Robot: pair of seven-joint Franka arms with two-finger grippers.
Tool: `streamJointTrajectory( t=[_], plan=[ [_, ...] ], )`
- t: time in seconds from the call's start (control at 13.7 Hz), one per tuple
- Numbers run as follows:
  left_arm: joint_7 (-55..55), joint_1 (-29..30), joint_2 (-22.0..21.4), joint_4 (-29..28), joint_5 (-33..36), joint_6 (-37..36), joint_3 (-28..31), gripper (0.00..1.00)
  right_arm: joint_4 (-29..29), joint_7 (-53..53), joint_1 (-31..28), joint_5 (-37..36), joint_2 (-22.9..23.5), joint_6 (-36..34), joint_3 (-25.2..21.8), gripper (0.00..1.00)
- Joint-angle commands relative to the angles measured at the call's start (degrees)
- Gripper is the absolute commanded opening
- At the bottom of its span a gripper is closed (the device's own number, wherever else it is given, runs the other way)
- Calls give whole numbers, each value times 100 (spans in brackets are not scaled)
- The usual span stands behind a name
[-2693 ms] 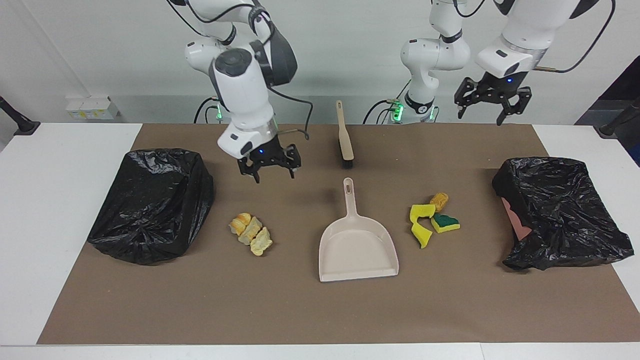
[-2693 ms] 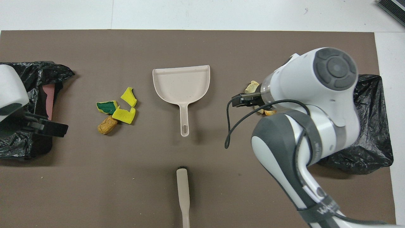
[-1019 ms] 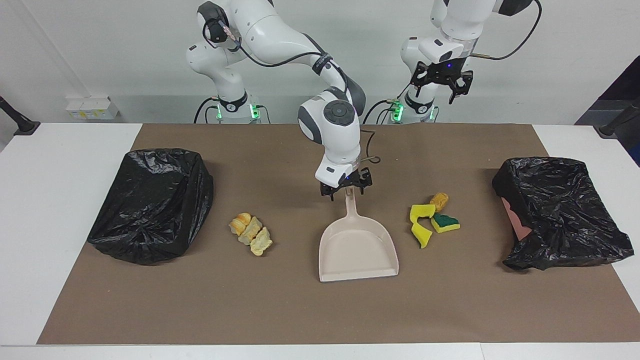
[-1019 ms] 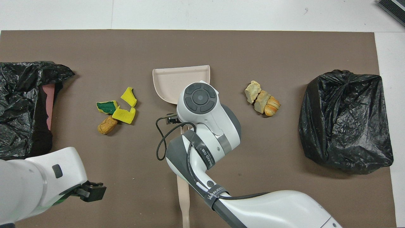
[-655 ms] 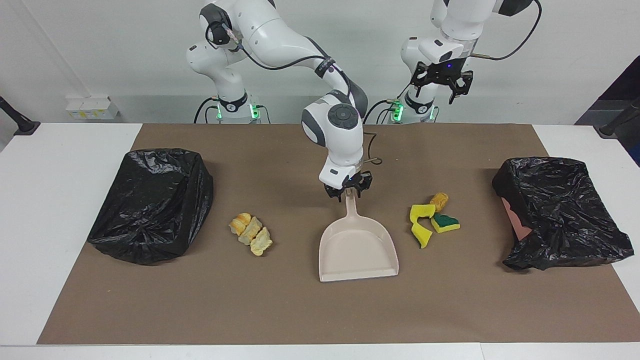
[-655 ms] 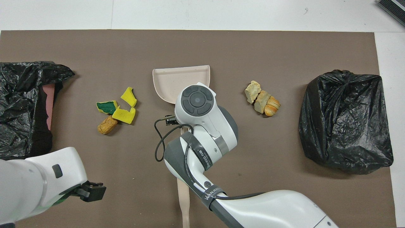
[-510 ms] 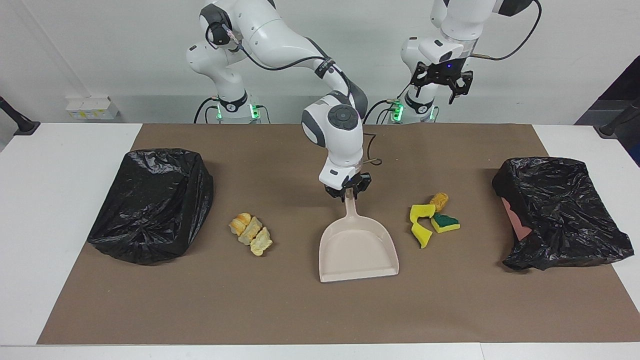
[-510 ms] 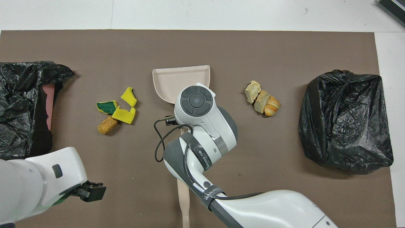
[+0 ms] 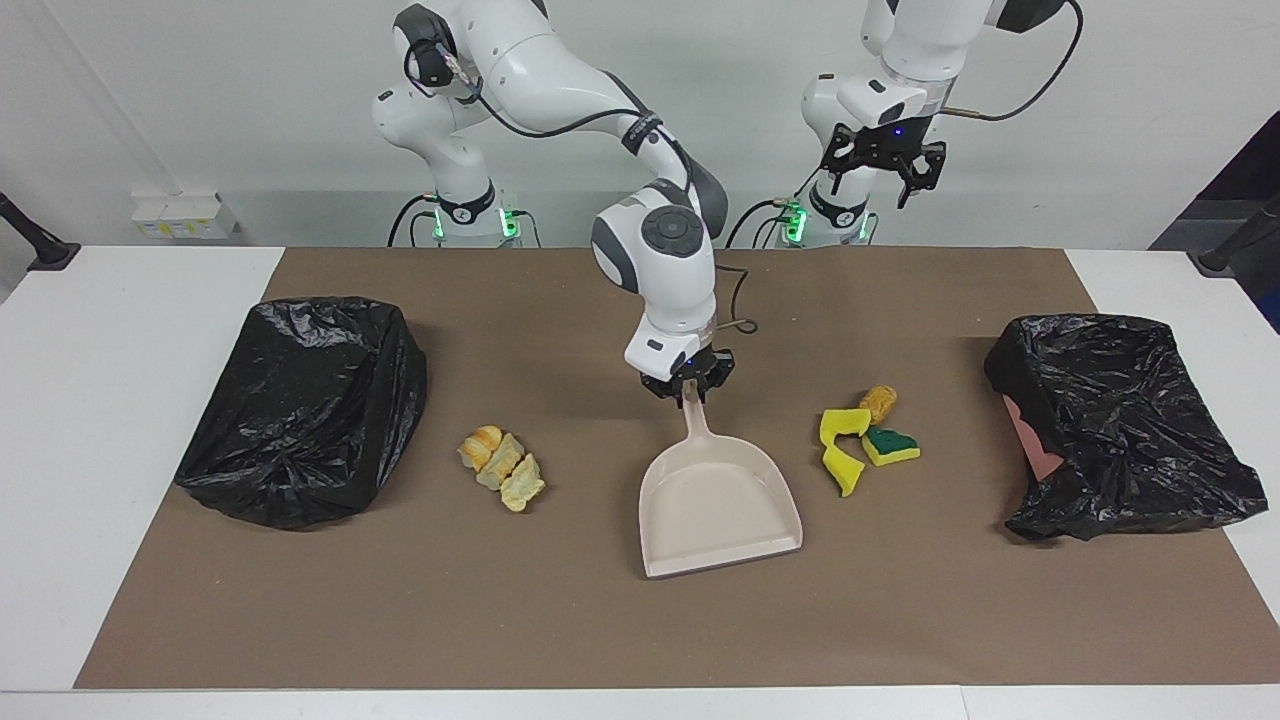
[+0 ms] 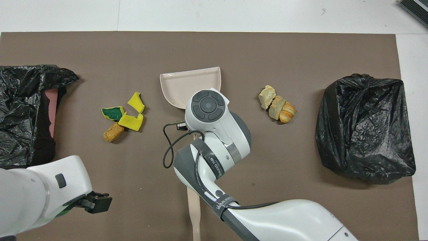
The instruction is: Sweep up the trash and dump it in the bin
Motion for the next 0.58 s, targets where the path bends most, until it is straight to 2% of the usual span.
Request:
streamJointTrajectory(
  t=[0.0,0.22,0.36,0.51],
  plan=[
    [-114,-127,-181,-230,-5,133,56,100,-421,-1155,-352,-46,-574,-20,51,0],
    [-342,-293,-181,-493,-22,237,-155,100,-677,-2245,-668,-117,-980,-380,42,0],
    [-815,-749,-181,-704,-49,439,-181,100,-677,-3239,-792,-134,-1016,-767,33,0],
    [-1281,-1189,-172,-976,-197,772,-181,100,-686,-4292,-967,-449,-1007,-812,42,0]
  ],
)
